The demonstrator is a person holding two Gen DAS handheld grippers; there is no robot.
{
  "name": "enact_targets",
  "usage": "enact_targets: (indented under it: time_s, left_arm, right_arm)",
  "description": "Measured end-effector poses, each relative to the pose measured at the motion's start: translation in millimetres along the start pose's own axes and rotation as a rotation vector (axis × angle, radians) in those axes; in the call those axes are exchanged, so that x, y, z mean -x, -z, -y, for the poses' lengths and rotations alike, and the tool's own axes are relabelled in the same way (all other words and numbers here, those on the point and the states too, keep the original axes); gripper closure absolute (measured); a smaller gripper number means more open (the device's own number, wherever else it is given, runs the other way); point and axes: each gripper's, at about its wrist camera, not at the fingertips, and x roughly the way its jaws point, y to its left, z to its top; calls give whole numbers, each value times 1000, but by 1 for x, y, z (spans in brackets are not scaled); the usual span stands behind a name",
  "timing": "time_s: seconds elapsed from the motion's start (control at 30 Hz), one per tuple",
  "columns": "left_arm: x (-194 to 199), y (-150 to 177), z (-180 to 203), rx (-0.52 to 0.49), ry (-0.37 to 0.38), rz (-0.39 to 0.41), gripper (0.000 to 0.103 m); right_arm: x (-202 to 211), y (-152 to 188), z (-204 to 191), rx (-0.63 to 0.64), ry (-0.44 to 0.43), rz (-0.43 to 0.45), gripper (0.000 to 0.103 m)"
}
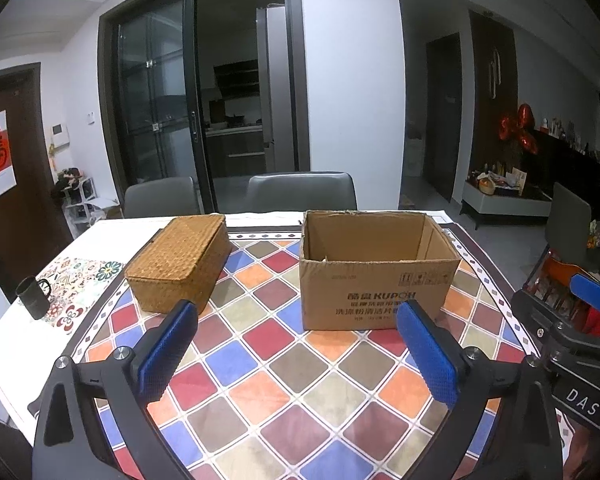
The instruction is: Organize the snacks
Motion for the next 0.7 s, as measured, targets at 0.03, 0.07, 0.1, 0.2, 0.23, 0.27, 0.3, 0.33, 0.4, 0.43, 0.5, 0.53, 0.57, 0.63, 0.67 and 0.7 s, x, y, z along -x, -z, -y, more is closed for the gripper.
enact_targets:
  time_s: [0.03,0.07,0.1,0.2,0.23,0.27,0.3,0.33,0.4,0.43,0.5,0.53,0.57,0.63,0.67,0.7]
  left_arm:
    - [3,2,0,0,0,1,2]
    - [5,3,-1,0,2,2,2]
    - [8,4,0,0,2,4,2]
    - [18,10,-1,0,3,14,2]
    - [21,11,-1,0,3,17,2]
    - [24,13,-2,1,2,20,2]
    - [26,14,-1,2,3,21,2]
    - [29,15,-1,2,3,23,2]
    - [35,18,-1,5,5,26,2]
    - [39,20,-1,6,5,29,2]
    - [46,24,-1,5,5,36,2]
    - [49,26,-1,5,5,39,2]
    - [54,28,-1,5,4,44,2]
    - [60,31,-1,5,4,51,2]
    - [63,33,-1,5,6,53,2]
    - [67,35,-1,6,8,56,2]
  right_arm:
    - [1,0,0,-1,0,0,16]
    - [3,1,0,-1,-1,1,16]
    - [7,3,0,0,-1,3,16]
    - [15,5,1,-1,0,12,16]
    - [18,7,1,-2,0,16,16]
    - [21,8,1,-3,1,19,16]
    - [25,10,1,-3,0,22,16]
    - [27,12,0,-3,0,24,16]
    - [33,16,1,-2,1,28,16]
    - [36,19,1,-3,2,30,16]
    - [41,23,2,-6,6,32,16]
    - [44,25,2,-8,9,34,16]
    - [47,28,4,-11,12,34,16]
    - [52,33,7,-18,18,35,16]
    - [55,35,9,-21,20,35,16]
    - [58,37,10,-24,22,35,16]
